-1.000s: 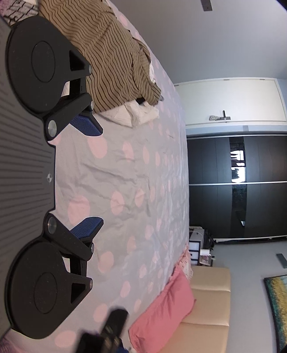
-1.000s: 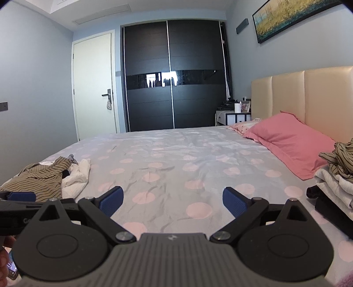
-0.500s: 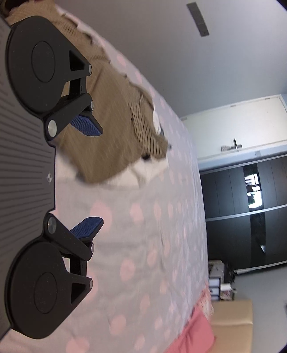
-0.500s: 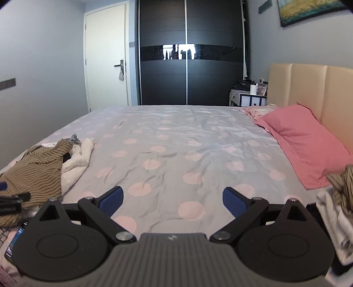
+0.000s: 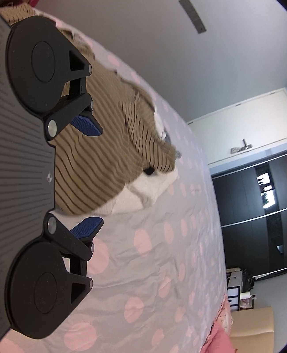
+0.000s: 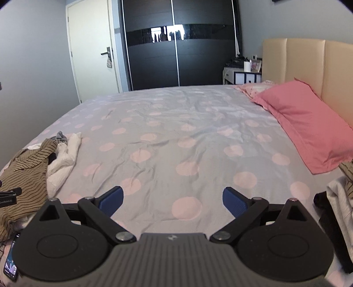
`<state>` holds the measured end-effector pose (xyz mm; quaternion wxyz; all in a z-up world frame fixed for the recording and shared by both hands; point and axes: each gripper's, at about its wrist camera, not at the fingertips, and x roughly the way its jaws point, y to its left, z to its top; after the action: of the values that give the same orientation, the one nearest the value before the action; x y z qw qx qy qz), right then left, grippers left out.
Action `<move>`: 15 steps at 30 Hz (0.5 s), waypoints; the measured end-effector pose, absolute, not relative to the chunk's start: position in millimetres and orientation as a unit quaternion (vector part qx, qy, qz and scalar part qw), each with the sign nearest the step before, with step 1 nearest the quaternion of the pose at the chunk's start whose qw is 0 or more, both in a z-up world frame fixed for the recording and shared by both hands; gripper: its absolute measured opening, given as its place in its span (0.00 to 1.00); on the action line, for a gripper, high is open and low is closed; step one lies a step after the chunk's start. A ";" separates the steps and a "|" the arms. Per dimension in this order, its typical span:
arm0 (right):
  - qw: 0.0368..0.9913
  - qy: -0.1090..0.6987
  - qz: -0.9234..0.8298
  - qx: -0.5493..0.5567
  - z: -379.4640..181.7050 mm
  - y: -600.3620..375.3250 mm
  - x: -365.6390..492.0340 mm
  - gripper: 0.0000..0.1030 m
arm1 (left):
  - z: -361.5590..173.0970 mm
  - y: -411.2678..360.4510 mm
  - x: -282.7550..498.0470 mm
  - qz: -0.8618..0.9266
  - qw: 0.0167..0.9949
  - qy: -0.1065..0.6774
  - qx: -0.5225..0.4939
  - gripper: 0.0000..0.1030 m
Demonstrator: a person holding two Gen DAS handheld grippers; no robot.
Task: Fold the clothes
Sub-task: 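Move the left gripper to the brown striped shirt and close on it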
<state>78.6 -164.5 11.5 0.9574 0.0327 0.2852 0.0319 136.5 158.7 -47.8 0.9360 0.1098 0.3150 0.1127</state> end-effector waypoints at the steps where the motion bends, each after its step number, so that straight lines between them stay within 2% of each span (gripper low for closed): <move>1: 0.956 0.290 0.027 0.032 8.5 -165.7 81.8 0.95 | -53.7 156.3 145.1 0.110 0.936 0.315 0.112 0.78; 8: 0.939 0.339 0.005 0.063 -8.3 -179.0 97.8 0.95 | -97.2 151.8 185.0 0.142 0.919 0.342 0.136 0.78; 10: 0.936 0.344 0.006 0.068 -9.7 -179.5 99.4 0.95 | -105.4 155.5 186.2 0.151 0.914 0.351 0.139 0.67; 12: 0.937 0.342 0.010 0.067 -9.4 -178.1 99.4 0.95 | -110.9 162.1 185.9 0.159 0.909 0.361 0.137 0.44; 14: 0.939 0.338 0.017 0.060 -8.3 -175.5 99.2 0.95 | -113.4 172.2 184.7 0.161 0.908 0.367 0.122 0.26; 15: 0.940 0.336 0.021 0.056 -7.7 -174.0 98.6 0.95 | -112.0 176.6 183.1 0.158 0.909 0.367 0.113 0.22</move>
<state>98.6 -174.0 -7.7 0.9400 0.0556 0.3359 0.0207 183.1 176.6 -112.0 0.9095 0.1134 0.3673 0.1583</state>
